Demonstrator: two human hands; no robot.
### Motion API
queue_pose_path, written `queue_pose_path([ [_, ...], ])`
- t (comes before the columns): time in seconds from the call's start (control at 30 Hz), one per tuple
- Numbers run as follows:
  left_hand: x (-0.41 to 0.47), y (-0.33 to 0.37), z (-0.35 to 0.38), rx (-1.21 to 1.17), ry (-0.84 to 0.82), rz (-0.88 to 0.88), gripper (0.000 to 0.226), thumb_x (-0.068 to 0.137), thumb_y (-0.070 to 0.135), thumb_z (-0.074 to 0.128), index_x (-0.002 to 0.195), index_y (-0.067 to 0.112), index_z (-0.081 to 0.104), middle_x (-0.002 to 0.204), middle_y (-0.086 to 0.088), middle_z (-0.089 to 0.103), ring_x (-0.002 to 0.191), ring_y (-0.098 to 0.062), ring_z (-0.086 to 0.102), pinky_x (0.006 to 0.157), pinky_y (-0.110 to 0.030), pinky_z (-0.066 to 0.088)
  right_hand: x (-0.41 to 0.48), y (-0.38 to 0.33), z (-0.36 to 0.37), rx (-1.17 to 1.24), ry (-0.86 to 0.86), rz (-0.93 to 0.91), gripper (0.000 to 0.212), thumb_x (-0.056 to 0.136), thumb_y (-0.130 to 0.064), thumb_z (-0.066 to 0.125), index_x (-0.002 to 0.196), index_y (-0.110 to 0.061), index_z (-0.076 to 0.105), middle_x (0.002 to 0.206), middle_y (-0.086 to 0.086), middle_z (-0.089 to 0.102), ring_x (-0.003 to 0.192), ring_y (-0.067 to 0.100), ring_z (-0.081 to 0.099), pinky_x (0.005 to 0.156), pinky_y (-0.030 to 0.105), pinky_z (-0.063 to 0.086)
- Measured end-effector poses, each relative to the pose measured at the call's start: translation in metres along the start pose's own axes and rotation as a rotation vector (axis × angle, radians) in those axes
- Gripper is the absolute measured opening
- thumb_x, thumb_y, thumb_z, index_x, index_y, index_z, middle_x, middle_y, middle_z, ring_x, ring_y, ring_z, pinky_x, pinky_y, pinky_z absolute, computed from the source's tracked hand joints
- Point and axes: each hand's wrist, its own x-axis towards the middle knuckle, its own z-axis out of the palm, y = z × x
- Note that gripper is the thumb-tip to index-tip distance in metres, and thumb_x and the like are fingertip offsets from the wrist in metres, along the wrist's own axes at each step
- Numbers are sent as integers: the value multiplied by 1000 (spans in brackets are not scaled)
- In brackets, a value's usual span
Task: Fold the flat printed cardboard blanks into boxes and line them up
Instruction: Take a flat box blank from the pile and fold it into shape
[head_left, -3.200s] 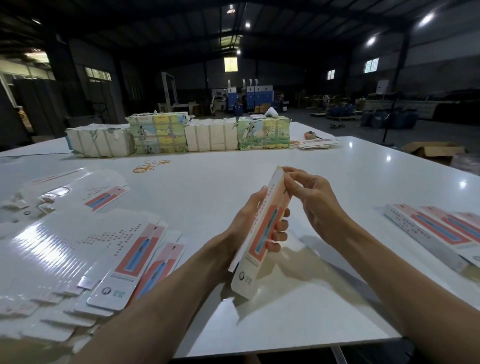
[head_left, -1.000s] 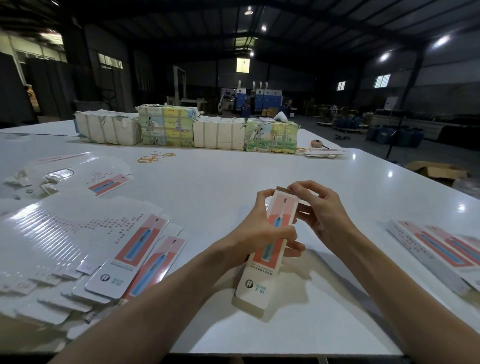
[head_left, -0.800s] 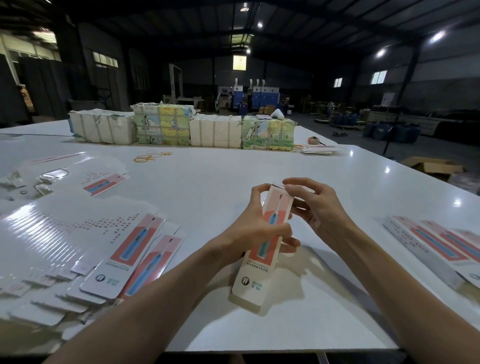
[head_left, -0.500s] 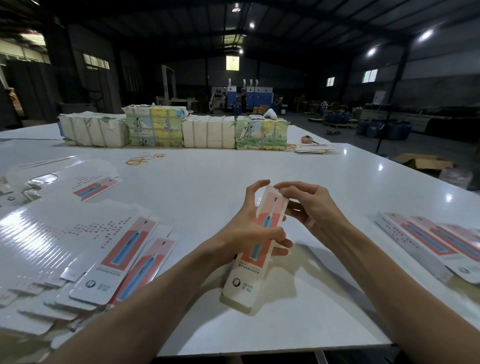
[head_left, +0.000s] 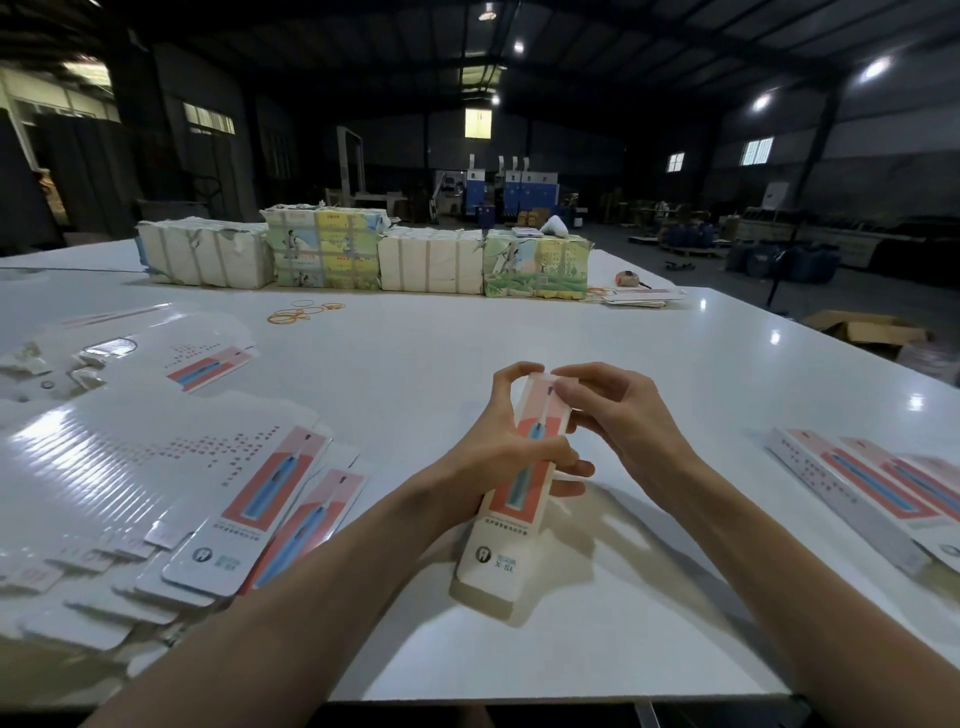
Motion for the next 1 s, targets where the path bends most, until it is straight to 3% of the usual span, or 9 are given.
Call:
queue_pose_path([
  [0.17,-5,-1,0,-41,-62,-12,89,82,12,88,131,60,32,126,-17,61,96,-37,78,77,-43,65,-3,4,-6,-47,0,-105,15,98,-19,71,104,-9,81,96,8,80,93,30,78,83,35,65],
  [0.43,-11,3,1,22,-38,-37,87,92,18,81,149,48,24,123,-18,64,98,-36,77,86,-47,64,-4,12,-5,13,-13,-84,16,99,-18,70,104,-7,80,97,13,80,94,30,78,89,36,64],
  [0.6,-7,0,-2,-126,-10,-47,65,87,37,68,145,35,39,117,-24,70,89,-35,74,81,-46,63,0,19,-5,6,-24,-111,18,101,-18,70,108,-4,78,97,12,79,88,23,76,83,29,61],
  [0.73,-6,-3,-1,-164,56,-28,50,91,45,62,137,32,49,120,-31,67,100,-49,70,100,-62,56,1,23,-2,-215,49,-141,22,101,-27,70,121,-17,71,115,-5,76,103,13,74,89,22,60],
  [0.8,-5,-1,2,-210,141,-2,59,90,45,62,142,26,44,118,-28,64,100,-45,71,96,-55,59,1,23,2,-396,91,-201,24,103,-32,67,125,-23,66,123,-9,69,106,5,69,89,14,56],
  [0.87,-4,3,4,-317,216,63,60,96,38,63,146,20,37,114,-19,61,95,-34,71,89,-50,62,-4,20,9,-531,73,-243,24,104,-40,62,125,-28,67,125,-7,62,108,5,64,88,18,56],
  [0.93,-3,8,5,-500,232,104,48,105,29,60,145,21,35,121,-18,56,97,-32,68,81,-51,60,-12,17,16,-624,-5,-251,43,99,-58,60,132,-31,66,126,-8,57,113,5,57,89,20,51],
  [1.0,-5,11,4,-604,246,85,52,106,32,57,152,21,34,140,-26,49,110,-37,63,80,-50,59,-19,12,22,-703,-85,-253,64,93,-67,62,141,-27,58,125,-9,52,116,2,48,88,15,44],
])
